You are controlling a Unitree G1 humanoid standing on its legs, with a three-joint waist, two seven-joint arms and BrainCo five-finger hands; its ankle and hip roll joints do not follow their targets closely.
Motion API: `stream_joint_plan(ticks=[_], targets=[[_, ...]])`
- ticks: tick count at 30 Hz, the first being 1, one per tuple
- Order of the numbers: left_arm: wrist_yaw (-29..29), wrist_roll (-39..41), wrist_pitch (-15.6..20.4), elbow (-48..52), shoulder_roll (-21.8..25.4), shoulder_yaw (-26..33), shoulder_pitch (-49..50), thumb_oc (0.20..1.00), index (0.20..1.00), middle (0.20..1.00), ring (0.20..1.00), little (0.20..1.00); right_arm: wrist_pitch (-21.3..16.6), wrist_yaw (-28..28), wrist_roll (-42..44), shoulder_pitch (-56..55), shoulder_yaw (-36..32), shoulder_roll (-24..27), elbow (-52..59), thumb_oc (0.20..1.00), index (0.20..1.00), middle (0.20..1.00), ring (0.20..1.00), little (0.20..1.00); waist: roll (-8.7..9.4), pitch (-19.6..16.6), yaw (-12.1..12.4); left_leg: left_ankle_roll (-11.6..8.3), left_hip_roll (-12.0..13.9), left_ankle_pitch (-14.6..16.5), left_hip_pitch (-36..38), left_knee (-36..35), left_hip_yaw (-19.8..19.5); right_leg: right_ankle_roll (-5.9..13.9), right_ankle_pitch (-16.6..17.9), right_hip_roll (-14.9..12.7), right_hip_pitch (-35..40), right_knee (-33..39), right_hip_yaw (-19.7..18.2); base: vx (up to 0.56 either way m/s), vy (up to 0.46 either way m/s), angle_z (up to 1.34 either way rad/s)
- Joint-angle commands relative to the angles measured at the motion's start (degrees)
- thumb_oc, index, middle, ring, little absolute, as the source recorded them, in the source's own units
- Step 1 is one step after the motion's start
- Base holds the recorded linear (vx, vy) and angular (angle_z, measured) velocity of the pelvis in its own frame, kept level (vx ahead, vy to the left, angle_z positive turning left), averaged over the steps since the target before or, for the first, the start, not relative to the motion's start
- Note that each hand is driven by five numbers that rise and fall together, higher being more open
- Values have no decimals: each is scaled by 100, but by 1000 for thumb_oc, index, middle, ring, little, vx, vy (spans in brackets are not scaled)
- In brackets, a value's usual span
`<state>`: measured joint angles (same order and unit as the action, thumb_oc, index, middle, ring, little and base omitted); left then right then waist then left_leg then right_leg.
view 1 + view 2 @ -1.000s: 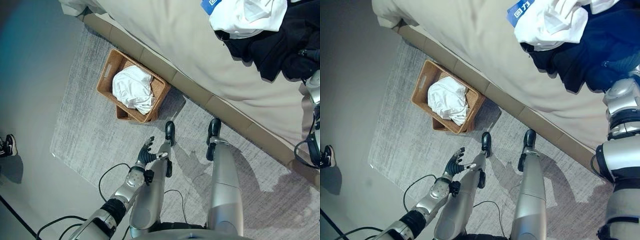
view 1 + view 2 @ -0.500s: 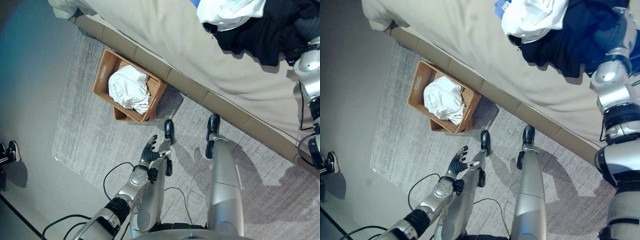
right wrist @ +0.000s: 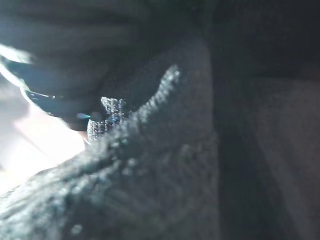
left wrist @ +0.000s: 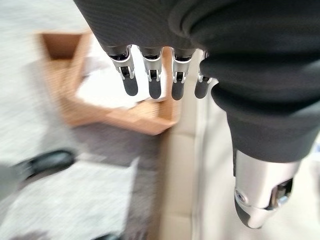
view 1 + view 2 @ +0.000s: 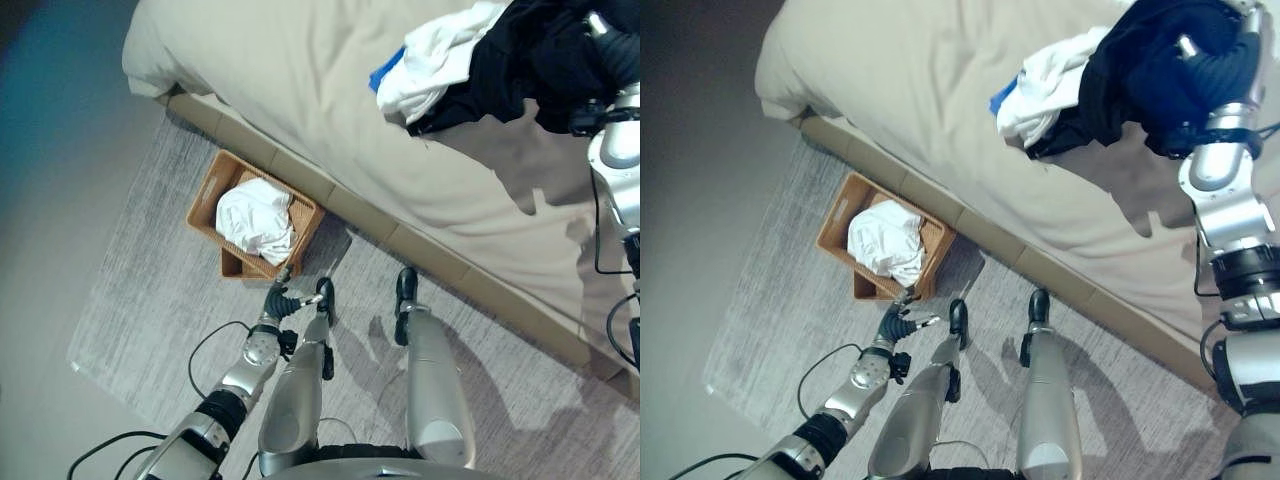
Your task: Pick up clothes into the bucket
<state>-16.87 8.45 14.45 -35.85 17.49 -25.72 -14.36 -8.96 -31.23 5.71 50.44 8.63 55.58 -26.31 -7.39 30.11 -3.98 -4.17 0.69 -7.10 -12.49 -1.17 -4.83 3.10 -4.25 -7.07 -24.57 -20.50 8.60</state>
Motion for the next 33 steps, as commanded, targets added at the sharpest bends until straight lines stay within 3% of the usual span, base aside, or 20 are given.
stream_joint_plan(ticks=[1,8,17,25,33], targets=[[113,-154,246,404,300,177,191,1000,1000,1000,1000,1000,-575,-359,-145,105,-458,272,745,200,200,200,200,200,556,-529,-79,-48,-143,291,-184,482,25,368,309,-163,674,510,-154,98,35,-2],[512,218,387,2026,828,630,246,1000,1000,1000,1000,1000,-469,-158,-109,-149,-711,276,763,200,200,200,200,200,895,-1541,-16,-3,-56,585,480,413,162,454,443,-31,1567,1297,-104,123,61,-10],[1139,817,277,3274,1175,736,-96,1000,1000,1000,1000,1000,-478,548,192,-403,-533,156,1088,200,200,200,200,200,1151,-2398,-22,45,56,844,1168,288,363,485,459,34,2303,1750,-162,103,13,-14],[1618,979,117,3953,1320,456,-746,1000,1000,1000,1000,1000,-356,1911,394,-1539,-257,-135,2067,200,200,200,200,200,1212,-2753,-36,88,78,890,1518,228,504,497,499,52,2641,1898,-205,22,0,-7],[1776,682,19,3549,1188,91,-1254,1000,1000,1000,1000,1000,-337,2805,679,-2033,-15,-441,2898,200,200,200,200,200,1180,-2882,-15,83,93,872,1676,153,494,496,493,54,2831,1981,-172,-9,1,-4]])
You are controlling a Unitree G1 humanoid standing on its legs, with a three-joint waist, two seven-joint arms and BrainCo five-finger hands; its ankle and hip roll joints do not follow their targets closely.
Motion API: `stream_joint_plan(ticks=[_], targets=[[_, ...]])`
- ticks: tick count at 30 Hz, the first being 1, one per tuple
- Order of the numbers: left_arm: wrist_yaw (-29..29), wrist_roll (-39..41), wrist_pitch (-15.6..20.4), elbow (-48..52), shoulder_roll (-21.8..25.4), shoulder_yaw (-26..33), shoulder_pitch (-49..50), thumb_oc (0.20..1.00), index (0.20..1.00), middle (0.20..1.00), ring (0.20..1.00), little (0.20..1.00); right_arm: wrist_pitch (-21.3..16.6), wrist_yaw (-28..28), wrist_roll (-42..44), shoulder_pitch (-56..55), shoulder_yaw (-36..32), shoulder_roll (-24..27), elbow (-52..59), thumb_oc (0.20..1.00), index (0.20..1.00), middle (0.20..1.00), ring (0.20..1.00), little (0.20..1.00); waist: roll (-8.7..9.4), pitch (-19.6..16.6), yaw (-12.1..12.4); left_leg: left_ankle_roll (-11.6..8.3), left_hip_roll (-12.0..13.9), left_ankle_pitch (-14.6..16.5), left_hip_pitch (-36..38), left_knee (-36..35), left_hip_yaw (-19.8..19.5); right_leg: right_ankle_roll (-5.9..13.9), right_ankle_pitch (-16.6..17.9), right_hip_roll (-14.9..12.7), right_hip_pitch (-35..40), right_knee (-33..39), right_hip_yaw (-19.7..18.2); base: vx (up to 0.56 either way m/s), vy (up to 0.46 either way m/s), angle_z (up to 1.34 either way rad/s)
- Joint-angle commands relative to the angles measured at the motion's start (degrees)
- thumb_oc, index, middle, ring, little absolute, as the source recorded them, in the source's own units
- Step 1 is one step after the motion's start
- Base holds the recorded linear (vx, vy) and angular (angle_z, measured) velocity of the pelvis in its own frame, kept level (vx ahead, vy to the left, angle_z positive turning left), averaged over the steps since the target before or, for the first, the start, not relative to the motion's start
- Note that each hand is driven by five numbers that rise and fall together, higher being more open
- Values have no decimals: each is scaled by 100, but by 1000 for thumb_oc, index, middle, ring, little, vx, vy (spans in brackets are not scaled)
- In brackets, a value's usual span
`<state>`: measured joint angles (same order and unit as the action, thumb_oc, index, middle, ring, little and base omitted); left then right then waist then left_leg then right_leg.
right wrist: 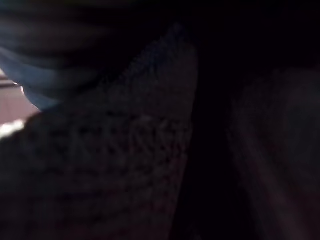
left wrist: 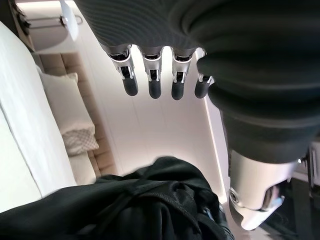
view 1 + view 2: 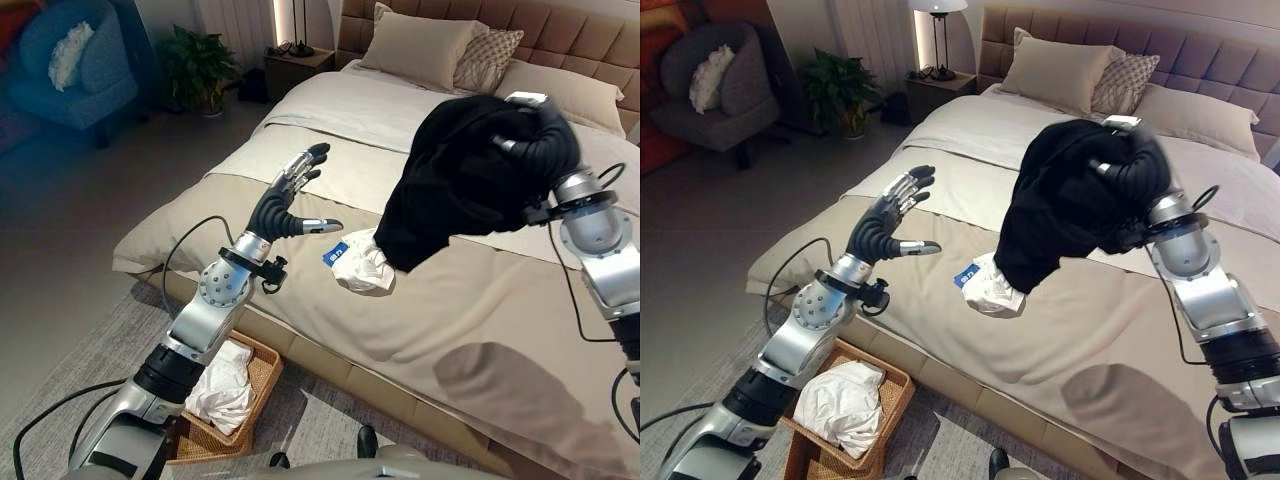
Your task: Pick up clothes into the bucket
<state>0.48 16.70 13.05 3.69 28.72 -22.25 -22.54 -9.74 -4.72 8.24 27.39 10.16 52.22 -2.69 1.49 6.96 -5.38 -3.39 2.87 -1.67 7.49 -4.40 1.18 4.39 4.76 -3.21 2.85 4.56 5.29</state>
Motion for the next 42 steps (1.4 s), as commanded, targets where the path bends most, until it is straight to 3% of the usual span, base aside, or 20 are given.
stream_joint_plan(ticks=[1,9,20,21,23,24,25,26,28,32,33,34,42], targets=[[58,-159,152,-466,36,-292,-481,1000,1000,1000,1000,1000,-250,248,443,267,-109,-123,628,200,200,200,200,200,290,-577,129,0,-120,319,-309,458,-116,365,-402,-330,110,-508,164,0,0,0],[-56,-415,89,-935,-324,-539,-730,1000,1000,1000,1000,1000,-305,760,770,560,598,-646,1333,200,200,200,200,200,292,-579,162,-11,-104,260,-256,394,-126,345,-348,-313,189,-401,176,-10,-4,1],[-76,-417,-6,-1413,-781,-719,-665,1000,1000,1000,1000,1000,-406,825,1024,743,897,-1547,1909,200,200,200,200,200,272,-540,153,8,-107,243,-204,387,-171,330,-361,-312,276,-391,191,0,0,0],[107,92,-36,-1388,-884,-837,-656,1000,1000,1000,1000,1000,-386,870,1096,756,975,-1615,1982,200,200,200,200,200,276,-536,148,3,-102,224,-213,383,-191,326,-366,-310,274,-398,205,-15,-1,4],[225,351,-58,-1341,-896,-902,-656,1000,1000,1000,1000,1000,-373,896,1135,745,995,-1633,2010,200,200,200,200,200,281,-536,134,-1,-100,213,-218,384,-203,326,-371,-307,274,-410,218,-21,1,8],[621,1189,-181,-1232,-872,-1151,-696,1000,1000,1000,1000,1000,-362,930,1265,710,1046,-1636,2013,200,200,200,200,200,277,-532,113,-10,-100,186,-231,367,-225,327,-367,-306,265,-422,241,-33,5,10],[787,1542,-267,-1198,-817,-1280,-717,1000,1000,1000,1000,1000,-362,949,1323,712,1081,-1620,2026,200,200,200,200,200,279,-537,102,-14,-101,173,-241,354,-232,330,-359,-308,261,-420,259,-33,5,12],[789,1546,-268,-1197,-814,-1280,-719,1000,1000,1000,1000,1000,-362,949,1324,712,1079,-1621,2026,200,200,200,200,200,281,-538,99,-14,-102,172,-243,353,-235,330,-359,-309,261,-420,263,-35,17,11],[1322,2646,-595,-993,-550,-1721,-860,1000,1000,1000,1000,1000,-340,1034,1528,735,1215,-1569,2051,200,200,200,200,200,267,-536,71,-32,-105,127,-276,308,-254,335,-342,-316,242,-402,297,-43,26,9],[1602,3211,-800,-910,-273,-1980,-943,1000,1000,1000,1000,1000,-341,1101,1664,693,1330,-1519,2065,200,200,200,200,200,274,-524,61,-51,-105,141,-260,269,-275,340,-363,-311,250,-393,327,1,4,3],[1705,3460,-866,-931,-212,-2016,-925,809,809,809,809,809,-337,1115,1646,671,1371,-1510,2062,200,200,200,200,200,291,-510,58,-50,-118,130,-277,266,-300,346,-358,-324,236,-398,335,0,0,0],[1767,3575,-895,-948,-235,-1980,-868,200,200,200,200,200,-340,1114,1635,656,1383,-1523,2049,200,200,200,200,200,298,-504,56,-50,-121,126,-282,262,-308,347,-357,-333,237,-400,338,-11,15,3],[2139,4376,-1160,-1216,-824,-1277,-2,200,200,200,200,200,-342,1099,1384,378,1168,-1797,1803,222,222,222,222,222,348,-443,120,28,-203,171,-294,281,-326,355,-351,-396,216,-433,334,1,4,2]])
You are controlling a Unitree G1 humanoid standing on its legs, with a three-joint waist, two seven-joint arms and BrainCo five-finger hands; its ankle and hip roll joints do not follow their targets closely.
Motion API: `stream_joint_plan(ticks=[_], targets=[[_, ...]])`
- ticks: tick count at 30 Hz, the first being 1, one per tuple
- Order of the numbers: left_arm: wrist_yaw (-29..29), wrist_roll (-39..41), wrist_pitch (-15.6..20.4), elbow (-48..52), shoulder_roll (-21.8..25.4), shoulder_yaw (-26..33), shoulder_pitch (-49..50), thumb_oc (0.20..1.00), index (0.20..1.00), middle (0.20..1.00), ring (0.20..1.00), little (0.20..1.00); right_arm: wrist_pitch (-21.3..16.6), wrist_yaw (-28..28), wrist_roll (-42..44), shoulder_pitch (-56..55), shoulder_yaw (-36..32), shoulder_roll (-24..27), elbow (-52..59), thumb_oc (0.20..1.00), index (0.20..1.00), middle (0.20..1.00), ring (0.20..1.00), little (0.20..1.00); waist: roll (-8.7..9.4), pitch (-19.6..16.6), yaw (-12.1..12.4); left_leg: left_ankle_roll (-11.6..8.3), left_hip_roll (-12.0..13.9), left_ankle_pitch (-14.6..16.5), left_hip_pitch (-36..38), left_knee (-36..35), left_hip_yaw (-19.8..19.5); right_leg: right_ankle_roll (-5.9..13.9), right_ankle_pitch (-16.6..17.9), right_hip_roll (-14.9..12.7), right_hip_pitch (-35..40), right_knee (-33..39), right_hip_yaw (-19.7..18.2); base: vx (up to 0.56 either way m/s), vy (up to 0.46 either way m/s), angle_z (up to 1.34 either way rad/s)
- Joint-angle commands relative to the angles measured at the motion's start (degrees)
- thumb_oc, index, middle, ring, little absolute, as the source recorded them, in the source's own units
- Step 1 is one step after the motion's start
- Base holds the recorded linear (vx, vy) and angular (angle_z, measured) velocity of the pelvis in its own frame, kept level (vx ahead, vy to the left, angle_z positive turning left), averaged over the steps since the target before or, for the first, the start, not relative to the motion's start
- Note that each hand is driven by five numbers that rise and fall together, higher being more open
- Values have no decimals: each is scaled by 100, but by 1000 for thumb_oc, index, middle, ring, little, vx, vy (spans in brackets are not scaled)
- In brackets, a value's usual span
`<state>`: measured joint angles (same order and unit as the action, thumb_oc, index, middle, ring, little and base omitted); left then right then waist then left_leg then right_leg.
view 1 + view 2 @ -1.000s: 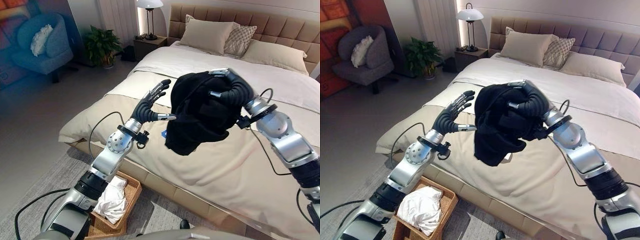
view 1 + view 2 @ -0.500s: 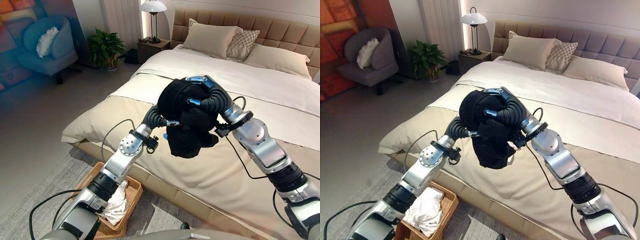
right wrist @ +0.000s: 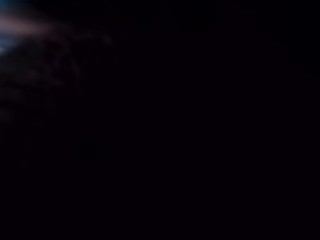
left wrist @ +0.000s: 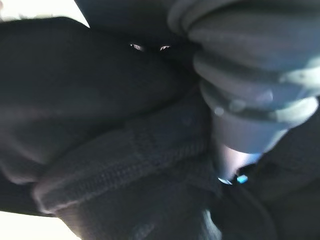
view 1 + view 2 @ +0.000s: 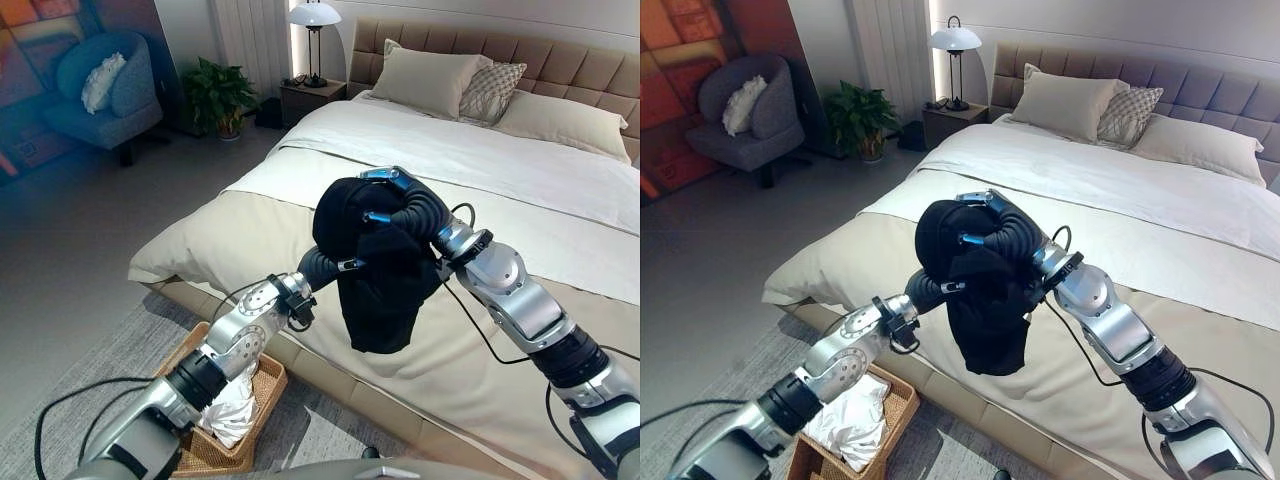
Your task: Pick up clothes into the bucket
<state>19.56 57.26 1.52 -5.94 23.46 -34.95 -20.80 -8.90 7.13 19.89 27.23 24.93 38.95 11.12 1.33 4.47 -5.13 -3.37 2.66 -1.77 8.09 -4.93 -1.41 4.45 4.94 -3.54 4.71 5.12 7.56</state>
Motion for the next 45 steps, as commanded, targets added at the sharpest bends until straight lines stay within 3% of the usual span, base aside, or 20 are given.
stream_joint_plan(ticks=[1,2,3,10,11,17,19,24,27,32,36,37,39,40,45], targets=[[234,371,-1,-249,-332,100,-64,200,200,200,200,200,-422,-93,186,343,-370,-501,403,269,269,269,269,269,366,-183,108,38,-193,187,-357,337,-74,350,-370,-373,23,-501,111,0,0,0],[225,419,9,-262,-377,220,40,200,200,200,200,200,-420,-101,163,287,-416,-530,387,548,548,548,548,548,371,-178,120,51,-208,196,-358,344,-73,351,-373,-382,13,-514,109,0,0,0],[201,457,52,-277,-415,381,153,200,200,200,200,200,-415,-137,105,201,-493,-573,330,1000,1000,1000,1000,1000,378,-167,135,66,-226,207,-363,356,-74,352,-374,-389,4,-528,98,0,0,0],[-107,613,350,-385,-574,1467,748,200,200,200,200,200,-397,-234,-35,-332,-939,-792,237,1000,1000,1000,1000,1000,429,-83,239,120,-283,241,-456,432,-91,360,-360,-436,-85,-570,81,0,0,0],[-232,614,501,-481,-610,1930,904,200,200,200,200,200,-411,-289,-105,-572,-1123,-869,124,1000,1000,1000,1000,1000,444,-56,273,137,-299,253,-491,458,-97,362,-358,-450,-115,-575,72,0,0,0],[-477,377,822,-778,-552,3005,1401,200,200,200,200,200,-428,-353,-346,-1296,-1619,-1115,-146,1000,1000,1000,1000,1000,449,54,349,168,-348,312,-600,564,-90,368,-366,-484,-225,-641,16,0,9,0],[-818,79,1139,-1009,-507,3669,1607,200,200,200,200,200,-402,-441,-346,-1850,-1881,-1340,-700,1000,1000,1000,1000,1000,436,202,390,180,-393,311,-739,636,-117,369,-359,-499,-329,-691,-11,-41,62,-1],[-1559,-272,1546,-1334,-462,4314,1504,200,200,200,200,200,-334,-633,-261,-2343,-1977,-1674,-1948,1000,1000,1000,1000,1000,429,546,415,177,-480,322,-1112,884,-189,367,-336,-552,-594,-807,-15,-71,57,4],[-1912,-457,1749,-1458,-379,4670,1341,200,200,200,200,200,-245,-795,-696,-2607,-1998,-1702,-2700,1000,1000,1000,1000,1000,462,798,429,171,-532,374,-1389,1124,-248,368,-302,-579,-762,-852,-12,-66,43,9],[-2585,-644,2077,-2115,-18,4883,799,200,200,200,200,200,-206,-1111,-973,-2602,-1731,-1833,-4407,1000,1000,1000,1000,1000,566,1298,424,120,-496,502,-2014,1683,-276,370,-234,-604,-1172,-969,-76,-79,48,9],[-2814,-695,2114,-2554,341,4808,426,200,200,200,200,200,-163,-1207,-1163,-2448,-1458,-1818,-4980,1000,1000,1000,1000,1000,667,1562,395,101,-460,507,-2440,1945,-297,377,-141,-601,-1513,-1025,-155,-67,34,-2],[-2983,-709,2145,-2752,574,4743,185,200,200,200,200,200,-151,-1319,-1187,-2405,-1372,-1816,-5293,1000,1000,1000,1000,1000,763,1778,370,81,-429,532,-2708,2124,-299,388,-96,-585,-1721,-1055,-186,-63,19,-4],[-3057,-707,2156,-2881,667,4681,34,200,200,200,200,200,-172,-1367,-1143,-2341,-1337,-1846,-5422,1000,1000,1000,1000,1000,811,1846,360,76,-405,546,-2853,2201,-300,388,-88,-578,-1843,-1072,-200,-67,6,-5],[-3260,-719,2194,-3103,919,4569,-352,200,200,200,200,200,-151,-1481,-1135,-2252,-1233,-1864,-5635,1000,1000,1000,1000,1000,941,2080,320,58,-391,539,-3190,2356,-332,402,-71,-565,-2103,-1125,-203,-62,-12,-6],[-3504,-687,2176,-3658,1420,4195,-1204,200,200,200,200,200,-250,-1755,-880,-1911,-1120,-1883,-5795,1000,1000,1000,1000,1000,1180,2532,305,31,-357,604,-3929,2754,-461,395,-121,-502,-2716,-1388,-93,-37,-17,6]])
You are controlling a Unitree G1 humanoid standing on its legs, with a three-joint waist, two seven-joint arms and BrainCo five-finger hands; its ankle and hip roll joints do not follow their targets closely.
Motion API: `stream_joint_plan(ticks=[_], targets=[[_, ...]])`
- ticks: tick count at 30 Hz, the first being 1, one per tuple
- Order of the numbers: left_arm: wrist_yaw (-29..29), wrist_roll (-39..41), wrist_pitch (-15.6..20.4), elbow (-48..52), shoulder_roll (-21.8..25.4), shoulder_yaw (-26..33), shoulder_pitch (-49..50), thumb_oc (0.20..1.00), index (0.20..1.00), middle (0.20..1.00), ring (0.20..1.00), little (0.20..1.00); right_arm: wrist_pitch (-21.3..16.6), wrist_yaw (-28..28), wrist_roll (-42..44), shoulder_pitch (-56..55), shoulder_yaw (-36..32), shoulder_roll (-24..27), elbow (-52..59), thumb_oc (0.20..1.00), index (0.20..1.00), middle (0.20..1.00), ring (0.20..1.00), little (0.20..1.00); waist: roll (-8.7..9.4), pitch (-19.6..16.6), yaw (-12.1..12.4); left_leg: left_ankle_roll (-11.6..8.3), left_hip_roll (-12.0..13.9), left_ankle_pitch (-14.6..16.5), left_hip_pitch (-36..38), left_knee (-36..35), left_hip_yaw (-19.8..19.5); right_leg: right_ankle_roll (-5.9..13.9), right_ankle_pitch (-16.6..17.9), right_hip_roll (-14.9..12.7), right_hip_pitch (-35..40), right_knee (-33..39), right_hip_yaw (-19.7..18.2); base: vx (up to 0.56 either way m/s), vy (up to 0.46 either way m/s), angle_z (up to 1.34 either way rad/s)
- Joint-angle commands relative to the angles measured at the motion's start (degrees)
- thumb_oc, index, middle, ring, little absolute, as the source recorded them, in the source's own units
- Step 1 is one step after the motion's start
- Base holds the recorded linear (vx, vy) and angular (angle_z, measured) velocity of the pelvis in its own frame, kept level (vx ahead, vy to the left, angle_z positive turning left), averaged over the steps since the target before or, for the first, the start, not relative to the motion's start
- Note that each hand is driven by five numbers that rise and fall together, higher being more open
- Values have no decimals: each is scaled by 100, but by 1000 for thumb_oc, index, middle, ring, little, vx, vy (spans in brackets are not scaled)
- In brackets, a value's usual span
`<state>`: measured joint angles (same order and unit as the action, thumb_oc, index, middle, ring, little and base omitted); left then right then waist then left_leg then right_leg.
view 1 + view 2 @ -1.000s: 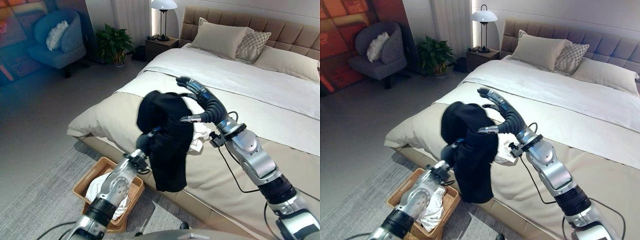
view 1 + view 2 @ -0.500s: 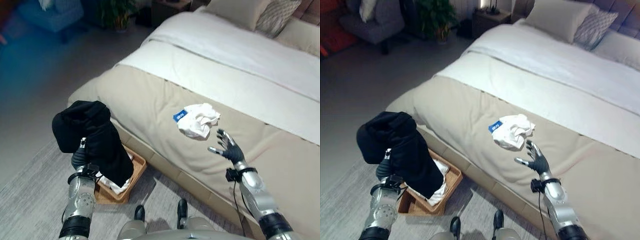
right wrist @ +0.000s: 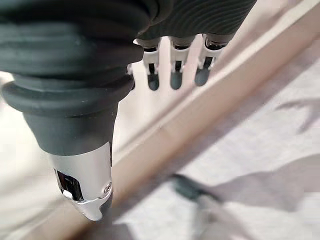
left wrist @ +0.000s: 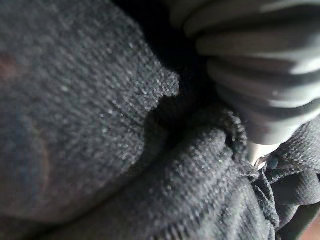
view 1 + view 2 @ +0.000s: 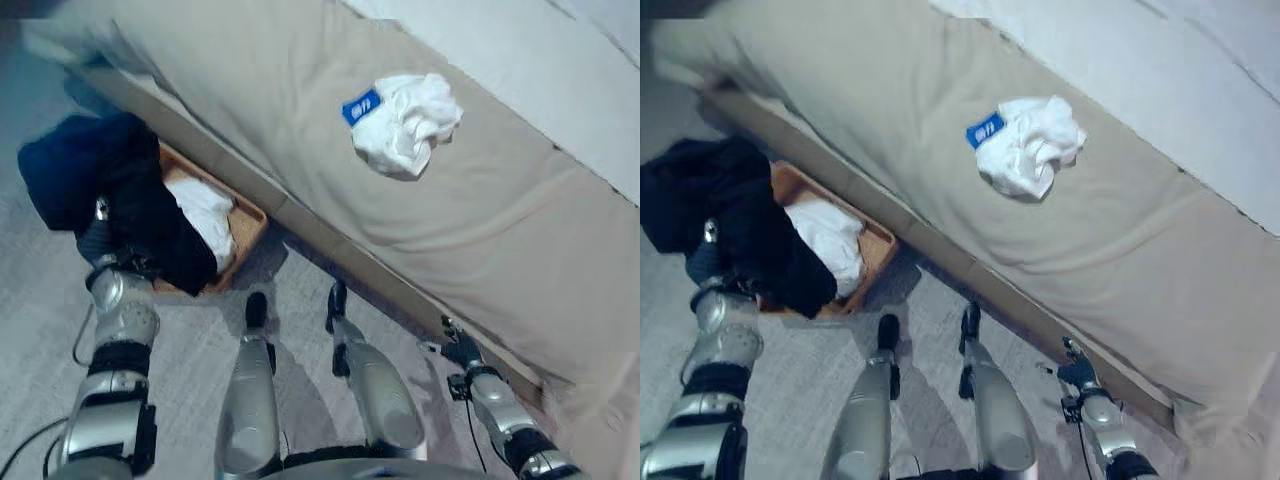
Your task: Pick up clothes into the bucket
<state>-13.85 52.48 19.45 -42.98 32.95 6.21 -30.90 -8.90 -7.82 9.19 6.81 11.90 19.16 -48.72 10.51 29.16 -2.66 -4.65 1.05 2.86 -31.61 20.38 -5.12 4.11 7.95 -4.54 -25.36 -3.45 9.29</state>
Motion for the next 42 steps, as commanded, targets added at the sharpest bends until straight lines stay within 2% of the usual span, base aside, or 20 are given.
stream_joint_plan(ticks=[1,6,7,8,9,11,17,21,27,30,31,35,38,39,41,42], targets=[[-195,-194,374,24,518,13,-282,200,200,200,200,200,-260,-291,241,164,213,98,172,1000,1000,1000,1000,1000,295,63,44,155,-204,148,-121,264,-99,430,-419,-398,137,-561,-235,12,-16,21],[-289,-189,317,-295,763,-190,-676,200,200,200,200,200,-393,-475,488,352,272,123,284,1000,1000,1000,1000,1000,420,63,-50,149,-218,173,-825,489,-188,445,-403,-369,-502,-706,-165,5,-2,6],[-307,-157,263,-432,840,-263,-785,235,235,235,235,235,-455,-537,624,421,290,147,386,1000,1000,1000,1000,1000,462,63,-91,143,-201,179,-1112,585,-214,458,-385,-365,-766,-748,-123,0,0,0],[-304,-155,263,-438,844,-268,-799,884,884,884,884,884,-455,-537,625,428,285,145,384,1000,1000,1000,1000,1000,459,63,-91,142,-201,182,-1132,599,-218,458,-388,-364,-781,-757,-120,31,4,3],[-377,-82,184,-747,896,-299,-997,1000,1000,1000,1000,1000,-485,-596,680,489,324,176,517,1000,1000,1000,1000,1000,493,63,-146,143,-196,175,-1334,600,-231,466,-376,-335,-980,-755,-102,15,6,6],[-415,-40,185,-690,871,-298,-1028,1000,1000,1000,1000,1000,-497,-664,699,511,309,190,644,1000,1000,1000,1000,1000,504,63,-160,139,-197,168,-1446,616,-258,470,-366,-329,-1075,-745,-72,32,1,13],[-1012,64,-10,-1112,549,-107,-1143,1000,1000,1000,1000,1000,-538,-1210,612,616,148,259,1603,1000,1000,1000,1000,1000,485,63,-242,133,-161,124,-1597,545,-261,472,-332,-309,-1275,-673,-34,25,5,2],[-1401,141,47,-879,153,352,-884,1000,1000,1000,1000,1000,-864,-1966,433,1114,-473,518,2961,1000,1000,1000,1000,1000,362,63,-259,154,-162,165,-1500,514,-198,447,-390,-302,-1281,-705,-105,0,27,-4],[-1407,52,-3,-948,115,628,-612,1000,1000,1000,1000,1000,-990,-2242,101,1449,-858,900,3870,1000,1000,1000,1000,1000,270,63,-234,169,-168,171,-1378,453,-169,419,-455,-314,-1256,-802,-140,-14,-7,-8],[-1426,3,-10,-902,-39,742,-393,1000,1000,1000,1000,1000,-967,-2467,-156,1676,-1146,1108,4201,1000,1000,1000,1000,1000,173,63,-188,158,-176,119,-1258,332,-180,400,-488,-333,-1186,-814,-111,-5,-32,2],[-1510,-303,-23,-744,-209,743,-162,1000,1000,1000,1000,1000,-928,-2711,-426,1827,-1354,1268,4387,1000,1000,1000,1000,1000,79,63,-135,145,-191,59,-1150,217,-187,391,-518,-352,-1131,-838,-81,-3,-56,3],[-1638,-1458,-127,-557,-530,361,444,1000,1000,1000,1000,1000,-751,-3027,-951,2395,-1489,1778,4340,1000,1000,1000,1000,1000,-131,63,29,139,-202,-30,-847,-5,-179,358,-599,-401,-1002,-971,-86,-1,-44,2],[-1658,-1910,-116,-242,-868,77,835,1000,1000,1000,1000,1000,-644,-3043,-1011,2780,-1436,2093,4090,1000,1000,1000,1000,1000,-260,63,128,134,-217,-88,-680,-134,-178,341,-657,-432,-933,-1063,-91,-3,-70,4],[-1461,-2473,-152,186,-1179,-571,1223,1000,1000,1000,1000,1000,-430,-2983,-1098,3186,-1348,2460,3821,1000,1000,1000,1000,1000,-366,63,222,113,-258,-189,-544,-283,-216,306,-737,-467,-878,-1177,-86,-2,-95,8],[-1302,-2639,-194,396,-1419,-978,1511,1000,1000,1000,1000,1000,-338,-2951,-1030,3491,-1232,2632,3455,1000,1000,1000,1000,1000,-518,63,282,81,-282,-313,-417,-492,-262,279,-823,-494,-831,-1274,-40,-5,-106,15],[-1303,-2640,-195,397,-1421,-977,1511,1000,1000,1000,1000,1000,-340,-2951,-1029,3493,-1229,2634,3451,1000,1000,1000,1000,1000,-520,63,279,81,-283,-315,-415,-495,-263,279,-823,-495,-830,-1274,-39,-14,-125,25]])
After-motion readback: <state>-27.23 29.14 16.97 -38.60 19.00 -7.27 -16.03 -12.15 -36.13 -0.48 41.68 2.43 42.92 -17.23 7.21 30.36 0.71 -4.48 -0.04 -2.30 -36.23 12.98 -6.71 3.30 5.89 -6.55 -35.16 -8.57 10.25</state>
